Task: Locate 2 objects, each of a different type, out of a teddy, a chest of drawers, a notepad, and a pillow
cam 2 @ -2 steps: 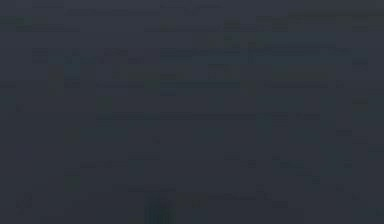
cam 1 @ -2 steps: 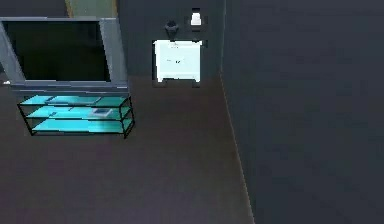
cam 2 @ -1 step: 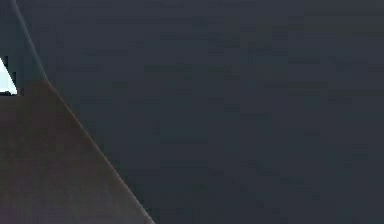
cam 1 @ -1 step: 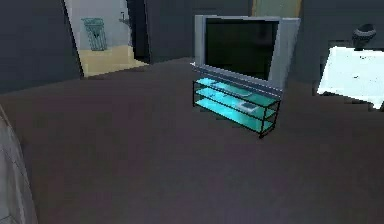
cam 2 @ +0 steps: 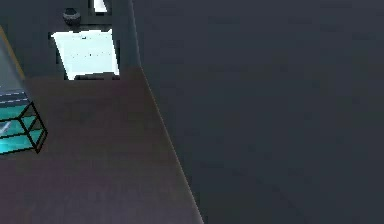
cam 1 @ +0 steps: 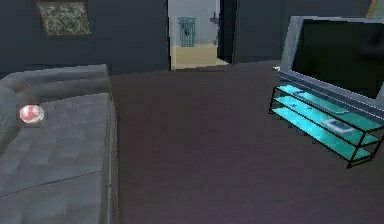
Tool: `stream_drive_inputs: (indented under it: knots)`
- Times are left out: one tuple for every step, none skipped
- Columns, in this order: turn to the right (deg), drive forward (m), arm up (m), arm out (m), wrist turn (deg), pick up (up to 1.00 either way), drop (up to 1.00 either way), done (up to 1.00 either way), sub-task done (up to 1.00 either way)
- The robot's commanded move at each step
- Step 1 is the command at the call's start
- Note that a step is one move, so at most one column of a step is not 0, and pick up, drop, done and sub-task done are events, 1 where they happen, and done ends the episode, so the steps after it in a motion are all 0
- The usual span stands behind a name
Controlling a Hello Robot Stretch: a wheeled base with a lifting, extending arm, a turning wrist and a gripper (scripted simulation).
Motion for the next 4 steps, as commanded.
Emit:
stream_drive_inputs:
  knots:
    - [0.0,0.45,0.00,0.00,0.0,0.00,0.00,0.00,0.00]
    - [-27.0,0.00,0.00,0.00,0.0,0.00,0.00,0.00,0.00]
    - [0.0,0.05,0.00,0.00,0.0,0.00,0.00,0.00,0.00]
    - [6.0,0.00,0.00,0.00,0.0,0.00,0.00,0.00,0.00]
